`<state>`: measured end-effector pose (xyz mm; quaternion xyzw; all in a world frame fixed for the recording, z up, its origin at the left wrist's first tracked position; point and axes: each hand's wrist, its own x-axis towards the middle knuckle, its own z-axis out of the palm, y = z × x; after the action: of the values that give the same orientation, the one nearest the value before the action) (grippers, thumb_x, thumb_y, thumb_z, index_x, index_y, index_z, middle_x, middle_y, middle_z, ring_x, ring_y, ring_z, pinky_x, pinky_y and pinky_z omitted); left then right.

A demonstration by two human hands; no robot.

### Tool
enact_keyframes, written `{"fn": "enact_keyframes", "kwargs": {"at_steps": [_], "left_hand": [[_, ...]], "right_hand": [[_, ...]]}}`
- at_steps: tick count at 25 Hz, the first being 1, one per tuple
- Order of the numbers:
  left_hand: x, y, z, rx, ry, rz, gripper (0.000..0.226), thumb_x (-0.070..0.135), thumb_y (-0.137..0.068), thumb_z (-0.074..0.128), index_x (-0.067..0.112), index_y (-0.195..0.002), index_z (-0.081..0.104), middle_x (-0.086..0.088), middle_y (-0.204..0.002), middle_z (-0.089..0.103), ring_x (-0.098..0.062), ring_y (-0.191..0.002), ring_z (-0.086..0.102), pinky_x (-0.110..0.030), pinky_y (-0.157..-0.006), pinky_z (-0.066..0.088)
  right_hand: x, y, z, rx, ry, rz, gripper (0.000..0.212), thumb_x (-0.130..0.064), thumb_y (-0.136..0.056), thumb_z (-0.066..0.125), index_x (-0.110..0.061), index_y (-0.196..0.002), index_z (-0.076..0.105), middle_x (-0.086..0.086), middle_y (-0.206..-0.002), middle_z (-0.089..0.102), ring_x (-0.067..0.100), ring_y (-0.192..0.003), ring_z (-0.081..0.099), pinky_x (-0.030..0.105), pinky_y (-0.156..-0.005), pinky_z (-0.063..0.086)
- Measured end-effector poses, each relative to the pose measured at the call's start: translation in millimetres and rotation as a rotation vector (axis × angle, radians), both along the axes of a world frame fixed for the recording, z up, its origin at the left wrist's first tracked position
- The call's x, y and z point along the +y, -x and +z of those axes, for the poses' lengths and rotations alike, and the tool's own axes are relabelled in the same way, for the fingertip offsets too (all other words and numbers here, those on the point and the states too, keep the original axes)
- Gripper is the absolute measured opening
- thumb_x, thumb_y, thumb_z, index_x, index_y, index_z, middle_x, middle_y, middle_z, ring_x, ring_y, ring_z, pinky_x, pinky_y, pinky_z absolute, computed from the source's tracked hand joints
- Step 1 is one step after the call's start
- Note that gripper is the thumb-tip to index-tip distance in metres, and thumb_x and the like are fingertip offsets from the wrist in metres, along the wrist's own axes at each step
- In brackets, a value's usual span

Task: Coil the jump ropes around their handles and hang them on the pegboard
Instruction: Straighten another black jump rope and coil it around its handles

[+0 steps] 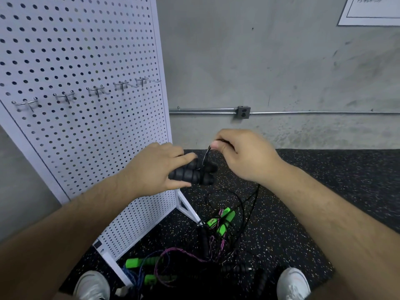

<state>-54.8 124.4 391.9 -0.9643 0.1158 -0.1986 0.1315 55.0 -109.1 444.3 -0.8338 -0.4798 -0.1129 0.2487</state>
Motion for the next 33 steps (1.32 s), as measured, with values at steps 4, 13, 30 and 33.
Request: {"fn": "enact_keyframes", "kwargs": {"at_steps": [4, 13, 30, 33], "left_hand": [[-17.8, 7.1, 8.1, 0.001, 0.038, -0.053, 0.064, 0.074, -0.088, 0.048, 0.033, -0.138, 0.052, 0.014, -0.101, 0.057, -0.011, -0.09, 0.053, -0.032, -0.074, 0.044], [-26.9, 14.2, 25.7, -0.137, 0.253, 0.05, 0.063, 0.071, -0.086, 0.056, 0.032, -0.136, 0.051, 0.017, -0.094, 0.054, -0.01, -0.086, 0.052, -0.032, -0.074, 0.043], [14.0, -2.9, 10.3, -0.023, 0.147, 0.22, 0.062, 0.07, -0.084, 0.054, 0.03, -0.132, 0.053, 0.011, -0.091, 0.054, -0.014, -0.086, 0.052, -0.032, -0.072, 0.041], [8.9, -3.5, 8.3, -0.029, 0.115, 0.166, 0.06, 0.069, -0.086, 0.056, 0.03, -0.131, 0.054, 0.011, -0.09, 0.053, -0.014, -0.083, 0.051, -0.032, -0.071, 0.04]], "right_hand": [[-2.6, -23.9, -6.2, 0.035, -0.008, -0.012, 0.023, -0.04, -0.101, 0.054, -0.024, -0.103, 0.07, -0.012, -0.077, 0.063, 0.008, -0.07, 0.053, 0.028, -0.061, 0.044], [27.8, -0.6, -54.7, 0.592, 0.078, 0.107, 0.021, -0.009, -0.103, 0.044, -0.016, -0.093, 0.061, -0.002, -0.077, 0.06, 0.01, -0.062, 0.054, 0.025, -0.056, 0.046], [6.5, 54.9, 1.2, 0.331, 0.148, 0.109, 0.03, -0.038, -0.104, 0.044, -0.02, -0.096, 0.067, -0.004, -0.068, 0.059, 0.01, -0.057, 0.052, 0.033, -0.056, 0.042], [1.8, 40.0, 2.4, 0.018, 0.131, 0.029, 0.027, -0.038, -0.105, 0.043, -0.022, -0.099, 0.064, -0.009, -0.07, 0.054, 0.008, -0.06, 0.047, 0.028, -0.051, 0.032]]}}
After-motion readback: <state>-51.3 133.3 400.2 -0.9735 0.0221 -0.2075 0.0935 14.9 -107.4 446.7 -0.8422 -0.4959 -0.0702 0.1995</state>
